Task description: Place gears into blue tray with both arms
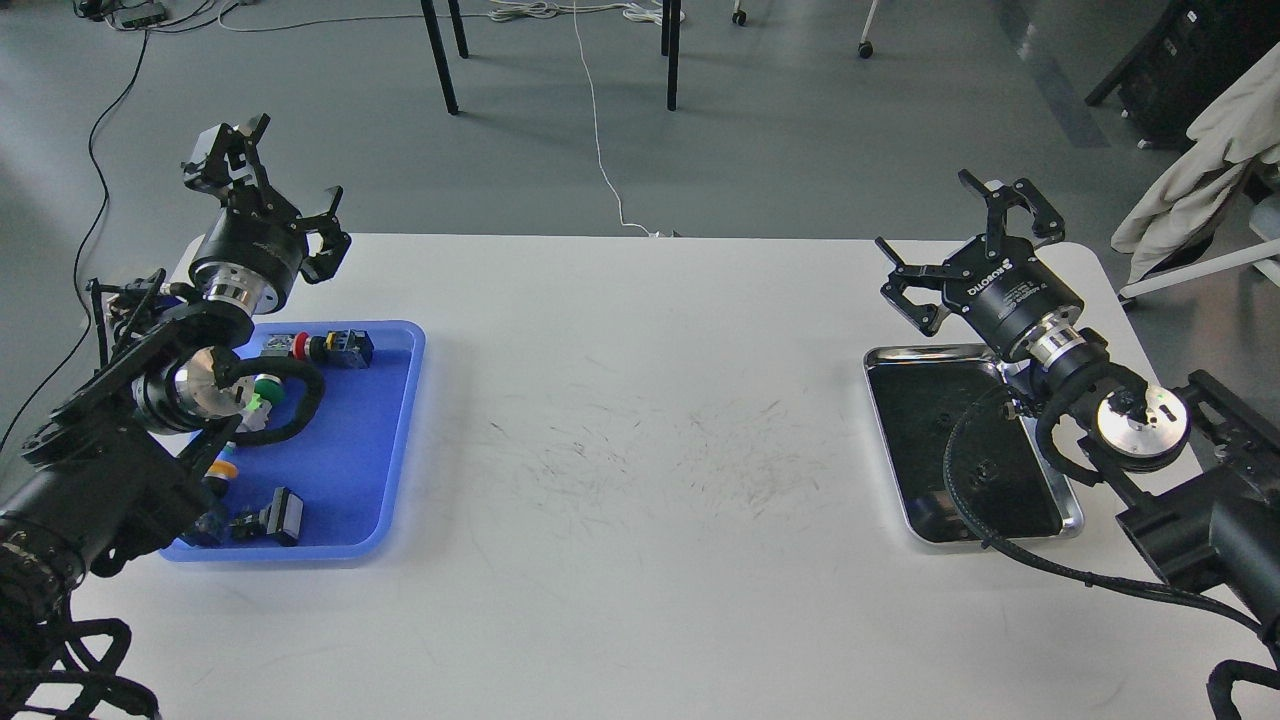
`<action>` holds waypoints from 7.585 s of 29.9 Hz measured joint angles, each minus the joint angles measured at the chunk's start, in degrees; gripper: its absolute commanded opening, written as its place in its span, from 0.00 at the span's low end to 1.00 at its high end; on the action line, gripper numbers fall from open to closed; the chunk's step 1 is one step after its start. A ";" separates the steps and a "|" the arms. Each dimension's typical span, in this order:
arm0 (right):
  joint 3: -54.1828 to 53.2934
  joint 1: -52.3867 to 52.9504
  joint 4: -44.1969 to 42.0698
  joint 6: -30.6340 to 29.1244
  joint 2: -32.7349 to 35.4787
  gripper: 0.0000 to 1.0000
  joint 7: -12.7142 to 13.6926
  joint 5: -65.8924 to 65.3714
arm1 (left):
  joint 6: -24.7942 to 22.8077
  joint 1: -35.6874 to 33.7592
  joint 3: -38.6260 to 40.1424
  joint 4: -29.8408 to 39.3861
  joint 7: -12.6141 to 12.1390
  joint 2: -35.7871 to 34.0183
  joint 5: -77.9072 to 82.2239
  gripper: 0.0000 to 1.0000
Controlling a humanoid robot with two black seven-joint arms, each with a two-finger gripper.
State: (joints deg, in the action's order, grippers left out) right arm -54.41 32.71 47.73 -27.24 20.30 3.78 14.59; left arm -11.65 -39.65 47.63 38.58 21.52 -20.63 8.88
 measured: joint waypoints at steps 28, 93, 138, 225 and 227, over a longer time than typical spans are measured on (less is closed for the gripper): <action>1.09 0.17 1.01 -0.29 -0.43 0.99 0.18 0.00 | -0.73 -0.20 0.73 0.40 0.13 -2.04 -0.45 0.98; 21.25 12.91 1.62 -0.77 14.68 0.99 0.87 -12.25 | 1.39 4.32 -0.05 6.07 0.17 -5.29 0.00 0.98; 92.20 43.74 -0.17 2.38 0.45 0.94 0.70 -57.80 | 0.98 6.78 0.09 5.53 0.40 -6.58 0.00 0.98; 80.17 44.82 2.02 12.26 -20.32 0.04 -0.62 -40.60 | 1.27 7.39 0.05 5.24 0.70 -7.95 0.00 0.98; 80.18 44.22 2.71 12.45 -20.32 0.05 -0.62 -40.75 | 1.23 7.61 0.06 5.23 0.71 -7.95 0.00 0.98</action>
State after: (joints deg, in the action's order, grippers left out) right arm 25.77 76.92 50.44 -14.80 -0.01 3.16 -26.16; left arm -10.41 -32.05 47.68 43.81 22.23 -28.58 8.88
